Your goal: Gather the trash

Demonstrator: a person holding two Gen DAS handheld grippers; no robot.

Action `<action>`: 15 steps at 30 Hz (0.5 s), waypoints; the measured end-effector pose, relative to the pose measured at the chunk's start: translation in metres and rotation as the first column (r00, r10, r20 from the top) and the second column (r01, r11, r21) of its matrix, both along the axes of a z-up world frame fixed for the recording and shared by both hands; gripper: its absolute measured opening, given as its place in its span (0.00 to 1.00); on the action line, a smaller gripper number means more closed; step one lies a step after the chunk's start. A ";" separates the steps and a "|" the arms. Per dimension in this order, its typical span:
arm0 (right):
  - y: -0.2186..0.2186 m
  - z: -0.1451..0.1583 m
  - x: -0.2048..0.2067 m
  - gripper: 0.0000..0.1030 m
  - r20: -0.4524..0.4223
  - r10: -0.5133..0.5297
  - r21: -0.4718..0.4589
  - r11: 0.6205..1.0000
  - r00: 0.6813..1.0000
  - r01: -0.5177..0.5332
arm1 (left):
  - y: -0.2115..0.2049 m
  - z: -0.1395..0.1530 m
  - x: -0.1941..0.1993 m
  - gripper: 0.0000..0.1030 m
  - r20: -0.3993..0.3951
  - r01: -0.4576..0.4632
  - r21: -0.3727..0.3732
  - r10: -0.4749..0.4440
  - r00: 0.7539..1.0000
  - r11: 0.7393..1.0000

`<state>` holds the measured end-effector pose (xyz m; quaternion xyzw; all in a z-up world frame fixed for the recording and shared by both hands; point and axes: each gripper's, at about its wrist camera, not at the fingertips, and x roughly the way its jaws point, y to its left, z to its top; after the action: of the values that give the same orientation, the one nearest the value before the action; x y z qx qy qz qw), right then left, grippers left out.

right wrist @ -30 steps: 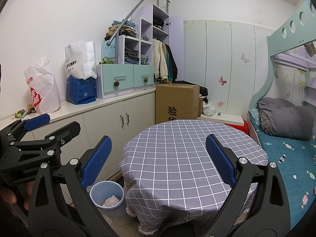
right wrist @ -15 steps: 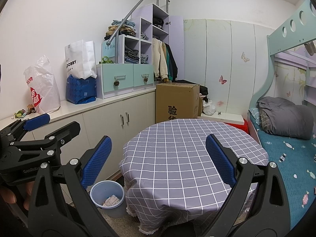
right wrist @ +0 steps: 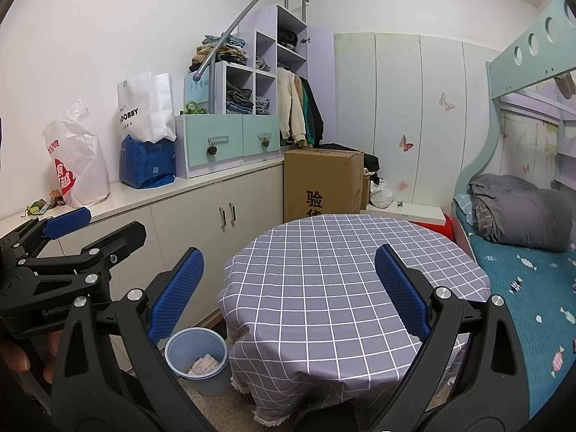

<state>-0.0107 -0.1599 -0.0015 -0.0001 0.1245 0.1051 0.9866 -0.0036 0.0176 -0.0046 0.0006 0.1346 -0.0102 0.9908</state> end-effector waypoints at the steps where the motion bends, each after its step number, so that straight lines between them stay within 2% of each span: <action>1: 0.001 -0.002 0.000 0.91 -0.002 -0.001 0.000 1.000 1.000 0.001 | 0.001 -0.002 -0.001 0.91 -0.001 0.001 0.000 -0.001 1.000 1.000; 15: 0.000 -0.006 0.000 0.91 -0.009 -0.001 0.002 1.000 1.000 0.001 | 0.008 -0.009 -0.005 0.91 -0.010 0.005 0.002 -0.005 1.000 1.000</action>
<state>-0.0106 -0.1603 -0.0077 0.0012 0.1286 0.1046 0.9862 -0.0084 0.0255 -0.0132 0.0017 0.1395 -0.0128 0.9901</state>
